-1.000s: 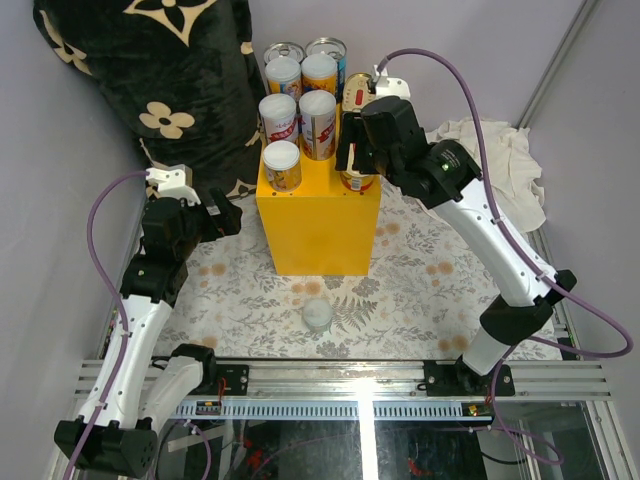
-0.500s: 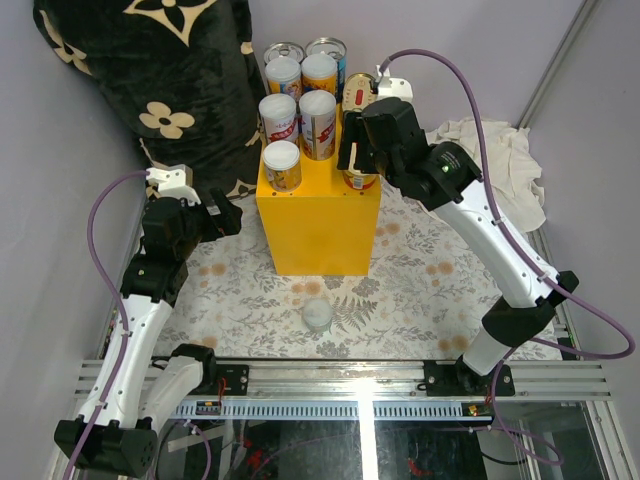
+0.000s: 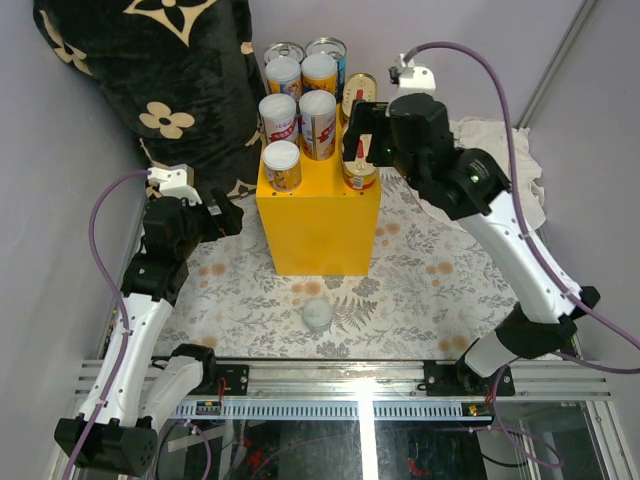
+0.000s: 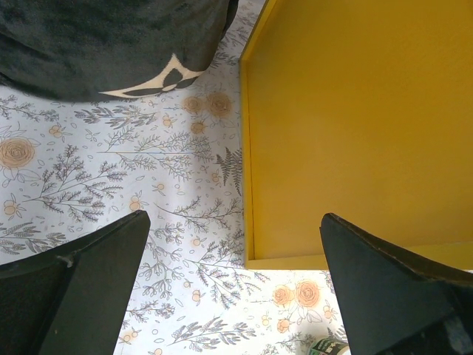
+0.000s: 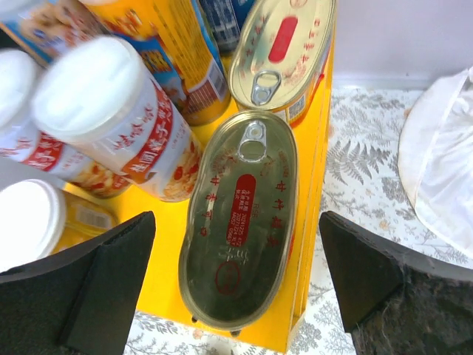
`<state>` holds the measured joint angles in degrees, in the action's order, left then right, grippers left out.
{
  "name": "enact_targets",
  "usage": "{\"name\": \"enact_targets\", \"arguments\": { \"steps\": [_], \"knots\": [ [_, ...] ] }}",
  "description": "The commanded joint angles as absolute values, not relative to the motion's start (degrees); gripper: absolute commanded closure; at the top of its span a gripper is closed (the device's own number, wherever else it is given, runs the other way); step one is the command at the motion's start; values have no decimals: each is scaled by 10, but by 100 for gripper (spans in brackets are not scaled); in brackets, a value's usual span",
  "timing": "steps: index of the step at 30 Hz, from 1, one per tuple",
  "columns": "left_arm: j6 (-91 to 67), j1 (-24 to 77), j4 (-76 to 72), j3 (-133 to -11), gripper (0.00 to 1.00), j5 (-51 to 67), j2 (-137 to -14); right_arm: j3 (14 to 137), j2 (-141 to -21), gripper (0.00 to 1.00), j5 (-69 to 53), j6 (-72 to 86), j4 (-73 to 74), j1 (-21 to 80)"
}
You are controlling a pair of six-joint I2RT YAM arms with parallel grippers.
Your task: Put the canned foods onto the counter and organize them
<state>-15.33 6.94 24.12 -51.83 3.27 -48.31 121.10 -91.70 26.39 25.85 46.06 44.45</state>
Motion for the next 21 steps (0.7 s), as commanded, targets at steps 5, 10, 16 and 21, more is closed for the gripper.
{"name": "enact_targets", "arguments": {
  "steps": [5, 10, 16, 21],
  "knots": [
    [-147, 64, 239, -531, 0, 40, -478, 976, -685, 1, 110, 133, 183, 439],
    [-142, 64, 228, -527, 0, 33, -459, 744, -531, 0, -146, 86, 30, 440],
    [-141, 64, 225, -526, 0, 37, -458, 499, -465, 0, -232, 153, -75, 482],
    [-143, 65, 222, -521, 0, 51, -458, 340, -471, 0, -72, 94, -171, 612]
  ]
}}
